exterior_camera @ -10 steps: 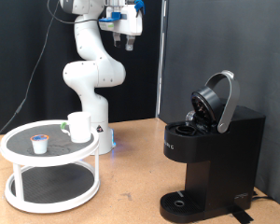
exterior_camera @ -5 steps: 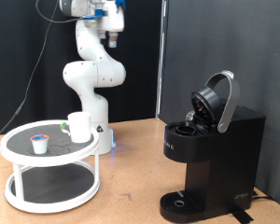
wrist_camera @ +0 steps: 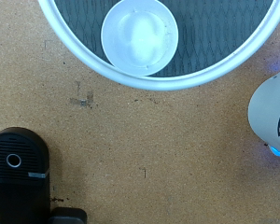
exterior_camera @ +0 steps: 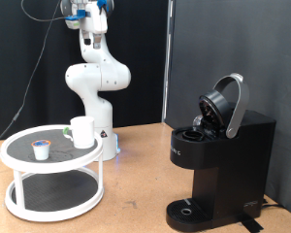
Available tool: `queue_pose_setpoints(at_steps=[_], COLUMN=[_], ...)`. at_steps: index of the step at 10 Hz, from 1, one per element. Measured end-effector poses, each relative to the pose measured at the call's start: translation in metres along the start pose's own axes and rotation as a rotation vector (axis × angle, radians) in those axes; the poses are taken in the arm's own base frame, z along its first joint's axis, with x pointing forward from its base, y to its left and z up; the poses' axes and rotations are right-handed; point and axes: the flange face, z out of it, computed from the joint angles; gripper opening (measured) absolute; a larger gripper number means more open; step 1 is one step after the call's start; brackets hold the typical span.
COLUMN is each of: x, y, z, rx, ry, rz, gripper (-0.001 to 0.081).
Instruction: Make a cup of coffee with the keurig machine
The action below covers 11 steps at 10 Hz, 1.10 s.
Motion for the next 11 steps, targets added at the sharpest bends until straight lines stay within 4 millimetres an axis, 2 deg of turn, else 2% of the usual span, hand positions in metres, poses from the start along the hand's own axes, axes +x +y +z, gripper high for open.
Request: queue_pose_setpoints(at_steps=[2,8,11], x=[0.01,0.057,0.082], y=[-0.014,-0.082,-0.106], z=[0.001,0.01,0.009], rx=[0.008,-0.004,-0.001], ry=[-0.032,-0.053,-0.046], rz=[0.026,0.036,0.037], gripper=[0.0734,0.0734,0.0734])
